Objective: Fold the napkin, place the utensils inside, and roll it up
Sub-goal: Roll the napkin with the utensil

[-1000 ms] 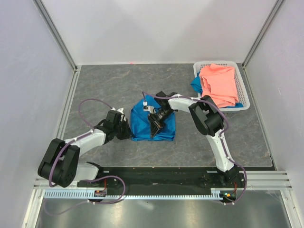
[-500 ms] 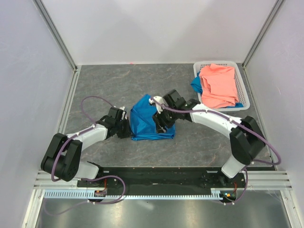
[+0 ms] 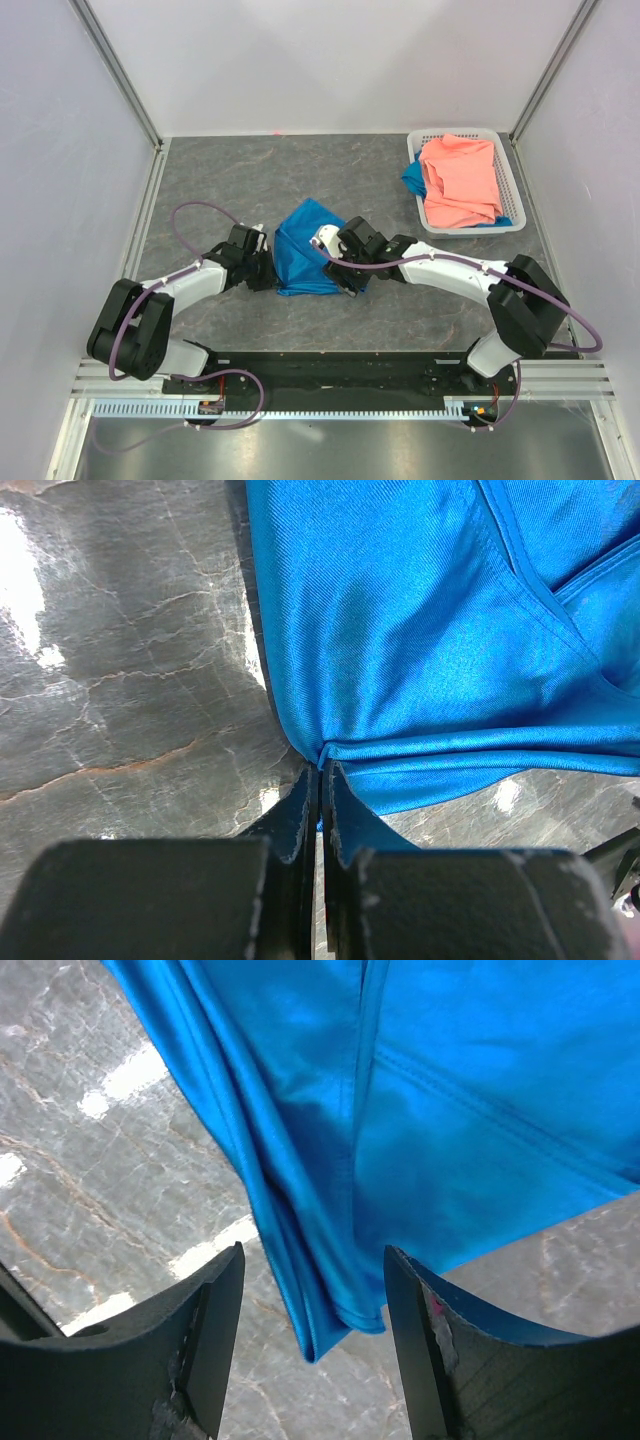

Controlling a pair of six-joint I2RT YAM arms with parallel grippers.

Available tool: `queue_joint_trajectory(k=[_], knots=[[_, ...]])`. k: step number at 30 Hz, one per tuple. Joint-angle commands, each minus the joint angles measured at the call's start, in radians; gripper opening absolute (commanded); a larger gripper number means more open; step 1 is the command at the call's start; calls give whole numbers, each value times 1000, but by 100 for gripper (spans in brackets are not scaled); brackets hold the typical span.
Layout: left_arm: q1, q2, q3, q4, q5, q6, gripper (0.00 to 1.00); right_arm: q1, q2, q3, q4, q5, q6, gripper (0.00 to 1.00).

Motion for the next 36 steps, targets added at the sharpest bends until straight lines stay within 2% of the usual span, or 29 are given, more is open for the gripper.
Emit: queue_joint_trajectory(k=[1, 9, 20, 24, 27, 31, 36], knots=[[1, 27, 3, -49, -16, 34, 2, 4, 2, 1, 41, 20, -47, 65], [1, 29, 5, -52, -14, 37, 2, 6, 33, 2, 2, -67, -34, 61], [1, 32, 8, -50, -8, 39, 2, -2, 128, 30, -39, 35, -28, 54], [1, 33, 9, -50, -6, 40, 2, -3, 139, 47, -68, -6, -28, 28], [1, 33, 9, -53, -8, 40, 2, -3, 140, 68, -114, -86, -28, 16], [1, 32, 12, -63, -12, 42, 2, -14, 178, 123, -215, -265, -39, 11], [1, 44, 22, -84, -22, 46, 2, -66, 273, 158, -303, -397, -63, 9]])
